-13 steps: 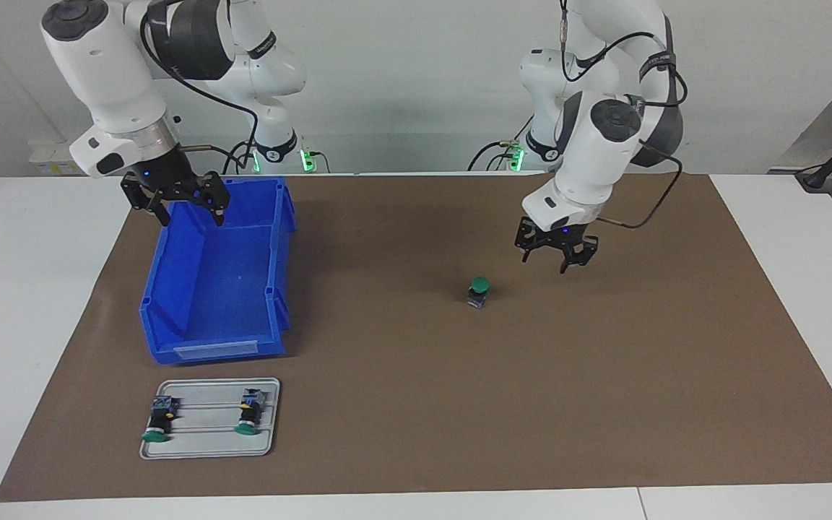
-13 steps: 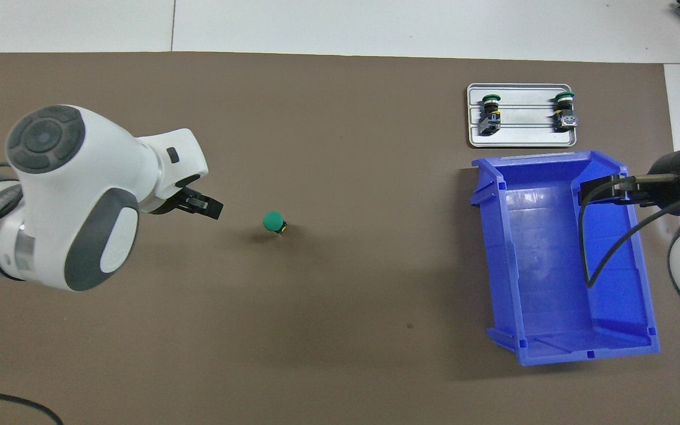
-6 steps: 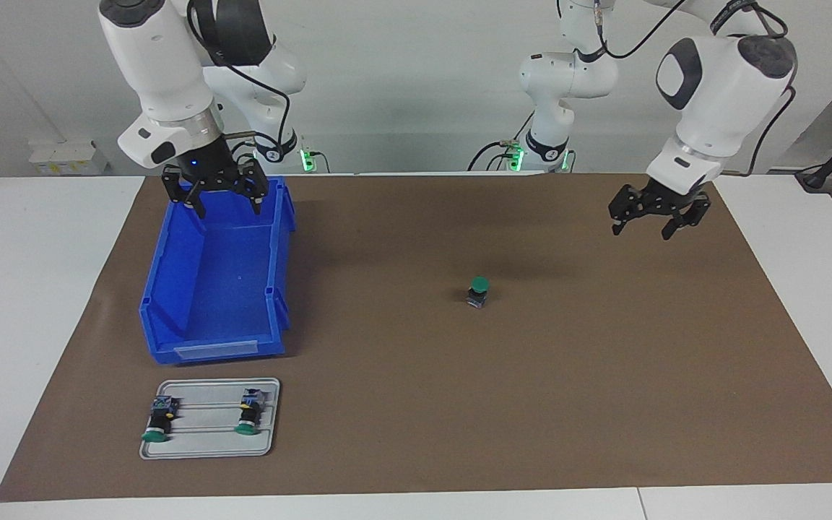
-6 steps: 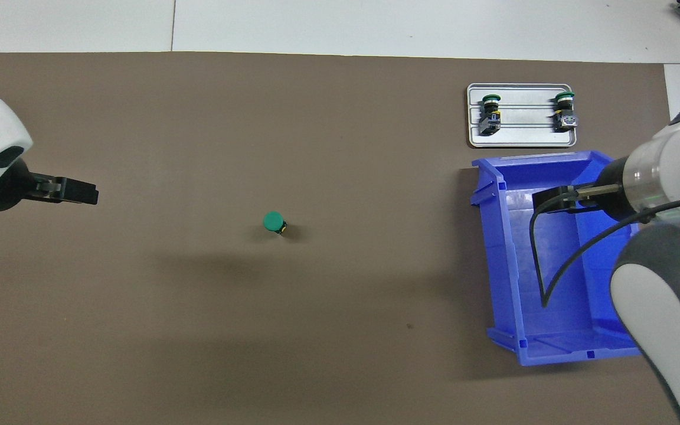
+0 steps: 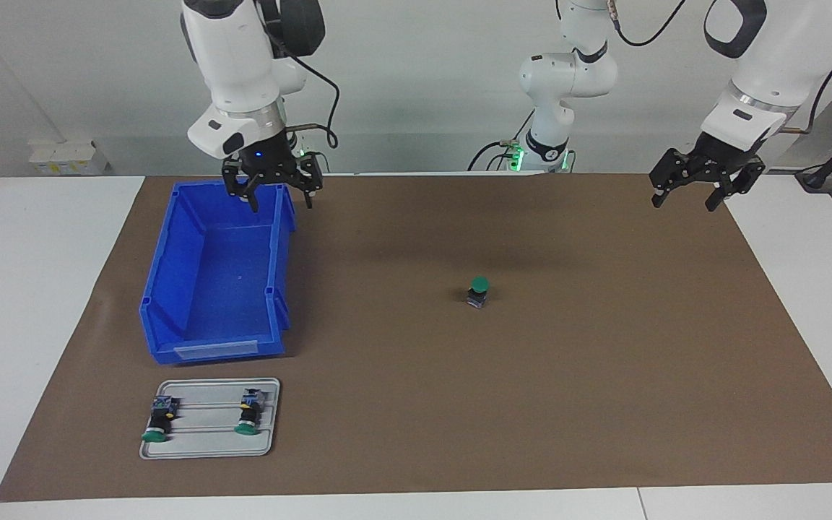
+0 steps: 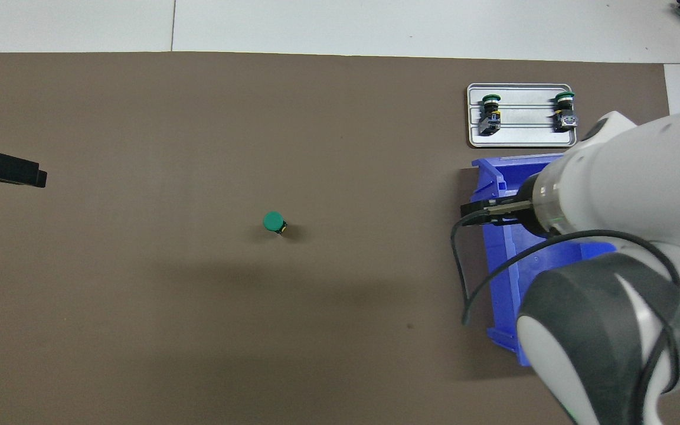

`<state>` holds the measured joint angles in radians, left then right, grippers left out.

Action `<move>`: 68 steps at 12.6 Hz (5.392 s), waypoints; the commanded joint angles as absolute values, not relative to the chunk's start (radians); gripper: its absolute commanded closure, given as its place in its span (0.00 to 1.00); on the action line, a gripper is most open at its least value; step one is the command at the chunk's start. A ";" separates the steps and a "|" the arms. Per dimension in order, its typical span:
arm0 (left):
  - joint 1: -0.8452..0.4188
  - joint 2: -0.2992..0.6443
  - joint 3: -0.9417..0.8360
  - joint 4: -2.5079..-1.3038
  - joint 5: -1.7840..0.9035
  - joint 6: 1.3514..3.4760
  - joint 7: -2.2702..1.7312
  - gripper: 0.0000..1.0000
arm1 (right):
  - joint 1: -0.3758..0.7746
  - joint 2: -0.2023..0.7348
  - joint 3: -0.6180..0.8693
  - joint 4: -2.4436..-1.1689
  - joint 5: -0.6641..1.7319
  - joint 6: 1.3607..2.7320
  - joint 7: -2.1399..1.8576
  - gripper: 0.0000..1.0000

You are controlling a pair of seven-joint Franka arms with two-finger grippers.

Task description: Place and press button with both arms

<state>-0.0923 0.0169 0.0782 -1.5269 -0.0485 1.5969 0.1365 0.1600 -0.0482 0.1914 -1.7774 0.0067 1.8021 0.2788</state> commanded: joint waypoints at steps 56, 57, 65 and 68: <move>-0.083 -0.028 0.071 -1.586 -0.009 1.526 0.138 0.00 | 0.231 0.356 0.238 -1.347 -0.065 1.855 0.516 0.68; -0.083 -0.028 0.071 -1.586 -0.009 1.526 0.138 0.00 | 0.178 0.329 0.239 -1.365 -0.060 1.833 0.470 0.67; -0.083 -0.029 0.071 -1.586 -0.009 1.526 0.138 0.00 | -0.162 0.138 0.238 -1.645 0.095 1.836 -0.087 0.67; -0.083 -0.029 0.071 -1.585 -0.009 1.526 0.138 0.00 | -0.222 0.052 0.236 -1.834 0.170 1.939 -0.285 0.67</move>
